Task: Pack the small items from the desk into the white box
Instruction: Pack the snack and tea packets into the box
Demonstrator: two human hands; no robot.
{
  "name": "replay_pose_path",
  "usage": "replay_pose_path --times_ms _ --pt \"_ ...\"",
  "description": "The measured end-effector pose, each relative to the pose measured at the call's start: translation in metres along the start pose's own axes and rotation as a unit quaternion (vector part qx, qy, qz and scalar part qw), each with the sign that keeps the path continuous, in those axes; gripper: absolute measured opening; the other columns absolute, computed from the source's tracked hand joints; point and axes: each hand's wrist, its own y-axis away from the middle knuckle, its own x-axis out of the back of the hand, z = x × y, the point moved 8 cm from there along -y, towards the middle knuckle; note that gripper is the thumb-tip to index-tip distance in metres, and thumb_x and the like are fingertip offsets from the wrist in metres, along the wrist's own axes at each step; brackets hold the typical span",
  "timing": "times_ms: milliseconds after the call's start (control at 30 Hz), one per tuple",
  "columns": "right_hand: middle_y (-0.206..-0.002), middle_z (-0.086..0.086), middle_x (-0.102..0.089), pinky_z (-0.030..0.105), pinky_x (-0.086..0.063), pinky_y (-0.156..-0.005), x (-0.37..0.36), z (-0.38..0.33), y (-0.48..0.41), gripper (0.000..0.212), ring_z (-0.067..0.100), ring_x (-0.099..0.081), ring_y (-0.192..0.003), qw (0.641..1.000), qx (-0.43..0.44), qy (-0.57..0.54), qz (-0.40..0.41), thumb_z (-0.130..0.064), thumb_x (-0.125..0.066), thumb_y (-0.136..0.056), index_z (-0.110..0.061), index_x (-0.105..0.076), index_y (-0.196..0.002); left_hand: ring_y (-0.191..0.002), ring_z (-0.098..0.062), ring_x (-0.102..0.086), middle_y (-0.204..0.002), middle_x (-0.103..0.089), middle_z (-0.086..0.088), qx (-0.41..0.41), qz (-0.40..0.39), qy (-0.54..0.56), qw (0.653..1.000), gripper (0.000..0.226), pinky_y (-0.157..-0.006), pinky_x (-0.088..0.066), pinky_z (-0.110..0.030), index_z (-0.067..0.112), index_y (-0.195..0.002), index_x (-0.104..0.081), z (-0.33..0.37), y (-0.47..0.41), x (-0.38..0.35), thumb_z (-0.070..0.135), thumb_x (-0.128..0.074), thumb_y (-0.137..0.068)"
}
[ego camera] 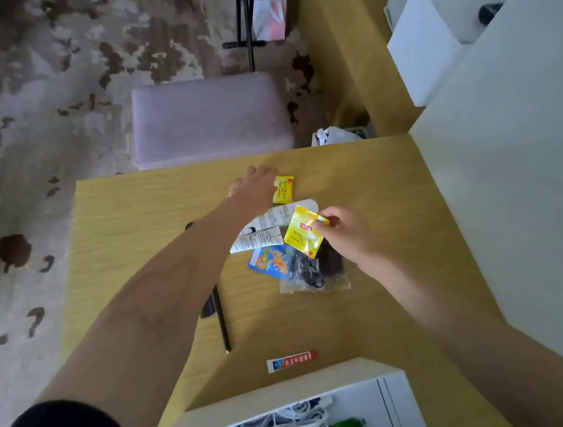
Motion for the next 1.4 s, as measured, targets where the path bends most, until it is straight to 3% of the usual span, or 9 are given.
replay_pose_path --times_ms 167,333,467,600,767,967,1067,1267,1400 --pt "-0.077 -0.009 -0.062 0.032 -0.045 -0.074 0.022 0.019 0.019 0.018 0.014 -0.058 -0.076 0.990 -0.049 -0.132 0.005 -0.021 -0.065 -0.089 -0.030 -0.058 -0.076 -0.130 -0.028 -0.035 -0.140 -0.041 -0.009 0.015 0.021 0.014 1.000 0.053 -0.101 -0.039 -0.050 0.018 -0.138 -0.042 -0.002 -0.007 -0.007 0.026 -0.061 -0.090" --pt "-0.085 -0.002 -0.067 0.023 -0.042 -0.063 0.033 0.019 0.043 0.012 0.004 -0.060 -0.069 0.984 -0.049 -0.174 -0.006 -0.025 -0.065 -0.091 -0.030 -0.060 -0.082 -0.119 -0.027 -0.049 -0.131 -0.050 -0.009 0.092 0.009 0.080 0.992 0.045 -0.092 -0.045 -0.042 0.018 -0.129 -0.052 -0.019 0.009 -0.006 0.032 -0.063 -0.088" --pt "-0.078 -0.010 -0.068 0.023 -0.042 -0.059 0.045 0.018 0.068 0.005 -0.003 -0.060 -0.060 0.970 -0.058 -0.237 -0.017 -0.023 -0.065 -0.092 -0.025 -0.062 -0.089 -0.091 -0.028 -0.063 -0.107 -0.065 -0.008 0.128 0.094 0.222 0.962 0.022 -0.072 -0.048 -0.031 0.014 -0.108 -0.063 -0.023 0.046 0.029 0.028 -0.057 -0.092" --pt "-0.073 -0.015 -0.068 0.023 -0.040 -0.059 0.067 0.005 0.105 0.005 0.003 -0.058 -0.065 0.956 -0.030 -0.290 -0.011 -0.021 -0.064 -0.093 -0.018 -0.063 -0.097 -0.060 -0.015 -0.051 -0.074 -0.058 0.001 0.115 0.198 0.379 0.897 0.017 -0.048 -0.038 -0.012 0.014 -0.080 -0.059 -0.003 0.125 0.064 0.028 -0.060 -0.090" --pt "-0.074 -0.009 -0.068 0.013 -0.044 -0.056 0.087 -0.030 0.169 0.006 -0.005 -0.059 -0.061 0.949 0.071 -0.304 -0.051 -0.013 -0.063 -0.092 -0.015 -0.067 -0.096 -0.043 0.001 -0.045 -0.056 -0.051 0.006 0.103 0.215 0.471 0.850 0.026 -0.044 -0.035 -0.007 0.025 -0.068 -0.060 0.041 0.246 0.059 0.020 -0.057 -0.094" --pt "-0.079 0.014 -0.067 0.019 -0.052 -0.062 0.077 -0.045 0.238 0.011 0.009 -0.062 -0.071 0.945 0.165 -0.251 -0.133 -0.016 -0.073 -0.085 -0.021 -0.070 -0.094 -0.057 -0.008 -0.054 -0.057 -0.057 0.011 0.092 0.201 0.422 0.880 0.024 -0.058 -0.044 -0.024 0.034 -0.071 -0.063 0.094 0.353 0.041 0.025 -0.059 -0.093" --pt "-0.066 -0.005 -0.065 0.015 -0.044 -0.057 0.068 -0.042 0.260 0.014 0.002 -0.058 -0.062 0.949 0.196 -0.208 -0.133 -0.020 -0.078 -0.080 -0.026 -0.068 -0.089 -0.066 -0.019 -0.058 -0.066 -0.061 0.005 0.089 0.202 0.402 0.889 0.019 -0.063 -0.046 -0.031 0.033 -0.075 -0.064 0.108 0.388 0.039 0.029 -0.059 -0.092" --pt "-0.075 -0.007 -0.067 0.010 -0.043 -0.058 0.058 -0.038 0.291 0.016 -0.002 -0.060 -0.066 0.949 0.248 -0.153 -0.123 -0.034 -0.078 -0.079 -0.031 -0.066 -0.089 -0.070 -0.014 -0.059 -0.070 -0.065 0.009 0.096 0.194 0.373 0.902 0.014 -0.071 -0.050 -0.040 0.040 -0.071 -0.063 0.121 0.428 0.034 0.045 -0.061 -0.084" --pt "-0.105 -0.013 -0.059 0.011 -0.041 -0.067 0.063 -0.039 0.305 0.031 -0.002 -0.056 -0.087 0.952 0.287 -0.052 -0.092 -0.039 -0.073 -0.082 -0.031 -0.061 -0.110 -0.066 0.000 -0.057 -0.070 -0.066 0.013 0.074 0.193 0.343 0.916 0.015 -0.068 -0.048 -0.030 0.038 -0.071 -0.062 0.129 0.435 0.035 0.038 -0.065 -0.086"
